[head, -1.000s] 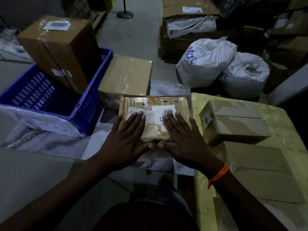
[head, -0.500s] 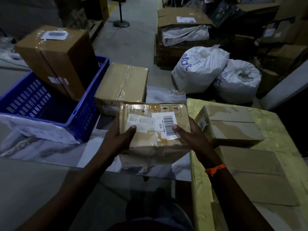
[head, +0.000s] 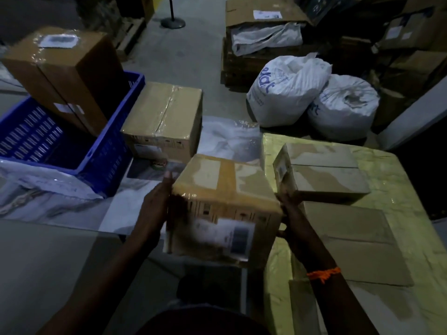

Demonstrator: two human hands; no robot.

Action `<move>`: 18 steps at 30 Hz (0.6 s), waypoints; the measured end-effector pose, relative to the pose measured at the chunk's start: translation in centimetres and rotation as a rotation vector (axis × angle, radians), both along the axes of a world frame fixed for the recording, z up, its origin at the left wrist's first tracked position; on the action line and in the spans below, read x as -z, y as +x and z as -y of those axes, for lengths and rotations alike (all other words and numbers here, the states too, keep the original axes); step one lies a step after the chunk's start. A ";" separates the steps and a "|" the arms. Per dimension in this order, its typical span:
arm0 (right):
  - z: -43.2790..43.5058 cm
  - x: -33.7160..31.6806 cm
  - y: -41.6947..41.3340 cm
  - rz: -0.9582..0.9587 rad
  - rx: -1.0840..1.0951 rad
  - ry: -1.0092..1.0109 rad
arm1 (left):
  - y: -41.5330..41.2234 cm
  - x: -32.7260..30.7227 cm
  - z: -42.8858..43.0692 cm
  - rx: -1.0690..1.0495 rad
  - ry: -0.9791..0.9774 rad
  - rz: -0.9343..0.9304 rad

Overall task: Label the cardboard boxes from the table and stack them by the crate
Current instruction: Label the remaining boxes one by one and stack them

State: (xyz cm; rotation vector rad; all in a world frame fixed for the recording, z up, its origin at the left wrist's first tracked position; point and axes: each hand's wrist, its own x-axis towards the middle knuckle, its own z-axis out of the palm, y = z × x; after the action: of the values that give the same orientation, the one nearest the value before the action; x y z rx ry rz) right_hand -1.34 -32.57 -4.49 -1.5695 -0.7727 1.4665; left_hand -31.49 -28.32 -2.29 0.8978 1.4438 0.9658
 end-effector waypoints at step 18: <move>-1.0 9.1 -0.6 0.344 -0.115 0.026 | 0.8 9.0 3.3 0.017 -0.102 -0.415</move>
State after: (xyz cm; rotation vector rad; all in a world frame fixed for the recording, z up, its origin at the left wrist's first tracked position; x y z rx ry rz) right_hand -1.93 -31.60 -13.62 -1.8081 -1.0907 1.2743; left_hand -30.67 -31.59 -11.26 1.0754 1.8129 0.7098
